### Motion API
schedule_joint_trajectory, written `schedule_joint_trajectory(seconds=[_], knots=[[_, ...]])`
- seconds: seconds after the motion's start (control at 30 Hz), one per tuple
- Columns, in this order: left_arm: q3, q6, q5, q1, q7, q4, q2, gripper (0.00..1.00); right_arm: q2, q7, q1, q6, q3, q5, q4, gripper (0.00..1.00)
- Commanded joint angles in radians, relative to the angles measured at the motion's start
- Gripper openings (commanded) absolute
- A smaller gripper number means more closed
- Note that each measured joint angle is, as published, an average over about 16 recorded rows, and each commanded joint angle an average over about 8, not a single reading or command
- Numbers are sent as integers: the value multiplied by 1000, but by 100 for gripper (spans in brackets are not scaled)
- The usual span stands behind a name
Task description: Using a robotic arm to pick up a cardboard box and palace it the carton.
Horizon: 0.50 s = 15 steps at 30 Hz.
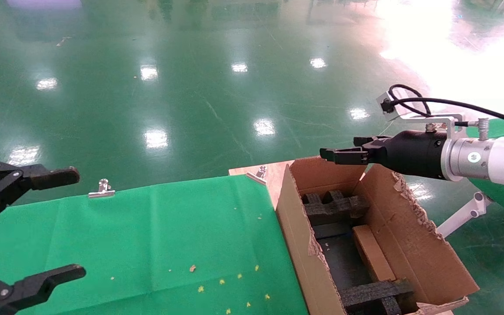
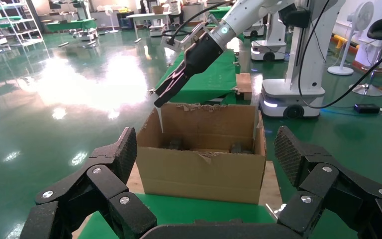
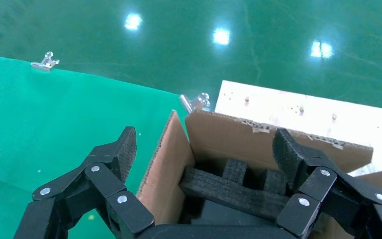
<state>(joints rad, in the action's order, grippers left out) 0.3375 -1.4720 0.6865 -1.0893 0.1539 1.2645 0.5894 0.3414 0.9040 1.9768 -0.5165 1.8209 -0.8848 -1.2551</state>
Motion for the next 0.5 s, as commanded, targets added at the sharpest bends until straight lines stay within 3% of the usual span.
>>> schedule_joint_trajectory(seconds=[0.03,0.2,0.5], knots=[[0,0,0,0,0,0,0,100,-2,1,2,0,1,2,-1,100],[0,0,0,0,0,0,0,100,9,-16,-23,-22,-32,3,5,100],[0,0,0,0,0,0,0,100,43,-110,-140,-151,-235,24,-1,100]])
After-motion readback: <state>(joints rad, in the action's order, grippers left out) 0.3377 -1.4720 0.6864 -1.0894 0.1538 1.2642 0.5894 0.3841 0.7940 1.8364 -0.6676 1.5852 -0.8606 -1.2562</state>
